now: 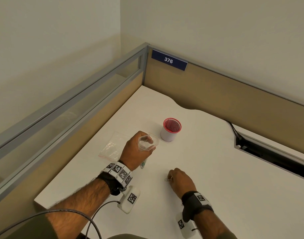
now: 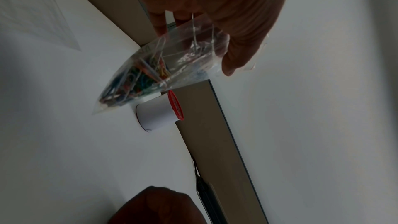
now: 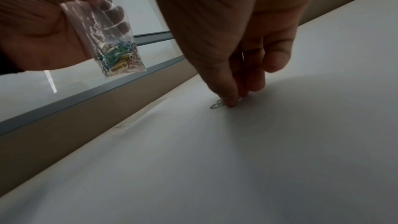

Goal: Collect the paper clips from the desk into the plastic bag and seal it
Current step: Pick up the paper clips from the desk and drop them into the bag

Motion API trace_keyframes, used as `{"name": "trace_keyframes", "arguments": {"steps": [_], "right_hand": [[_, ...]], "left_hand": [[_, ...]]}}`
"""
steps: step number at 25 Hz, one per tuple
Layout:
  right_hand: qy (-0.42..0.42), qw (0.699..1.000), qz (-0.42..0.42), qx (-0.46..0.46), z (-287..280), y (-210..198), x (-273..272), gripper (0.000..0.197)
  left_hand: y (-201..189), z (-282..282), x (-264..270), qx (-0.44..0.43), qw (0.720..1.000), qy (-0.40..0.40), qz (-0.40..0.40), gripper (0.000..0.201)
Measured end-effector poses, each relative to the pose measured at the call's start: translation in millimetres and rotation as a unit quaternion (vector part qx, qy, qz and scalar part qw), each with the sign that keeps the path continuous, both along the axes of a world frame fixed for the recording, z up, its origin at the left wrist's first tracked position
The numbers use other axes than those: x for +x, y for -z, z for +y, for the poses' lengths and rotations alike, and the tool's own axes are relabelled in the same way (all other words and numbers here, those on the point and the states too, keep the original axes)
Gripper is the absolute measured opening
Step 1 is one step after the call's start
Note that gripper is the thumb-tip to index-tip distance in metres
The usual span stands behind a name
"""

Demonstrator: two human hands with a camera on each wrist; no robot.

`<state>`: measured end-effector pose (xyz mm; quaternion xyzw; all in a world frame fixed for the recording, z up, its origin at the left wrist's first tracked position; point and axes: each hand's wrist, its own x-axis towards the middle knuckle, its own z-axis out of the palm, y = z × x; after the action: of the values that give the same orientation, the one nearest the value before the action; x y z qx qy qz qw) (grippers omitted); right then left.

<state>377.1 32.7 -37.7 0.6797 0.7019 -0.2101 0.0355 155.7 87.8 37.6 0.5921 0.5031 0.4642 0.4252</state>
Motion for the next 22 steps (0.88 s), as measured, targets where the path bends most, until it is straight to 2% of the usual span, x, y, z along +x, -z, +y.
{"name": "trace_keyframes", "arguments": {"steps": [3,12,18,22], "right_hand": [[-0.025,0.998,-0.03,-0.056,9,-7,0,0.007],[-0.025,0.989,-0.039,-0.144,22,-12,0,0.015],[-0.024,0.988,-0.047,-0.144,20,-12,-3,0.016],[-0.006,0.995,-0.019,-0.095,18,-15,-1,0.009]], "left_hand": [[3,0,0,-0.002,1.0,0.003,-0.007,0.028],[2,-2,0,0.01,1.0,0.002,-0.005,0.027],[1,-1,-2,0.013,1.0,0.001,-0.007,0.027],[1,-1,0,0.011,1.0,0.003,0.003,0.027]]}}
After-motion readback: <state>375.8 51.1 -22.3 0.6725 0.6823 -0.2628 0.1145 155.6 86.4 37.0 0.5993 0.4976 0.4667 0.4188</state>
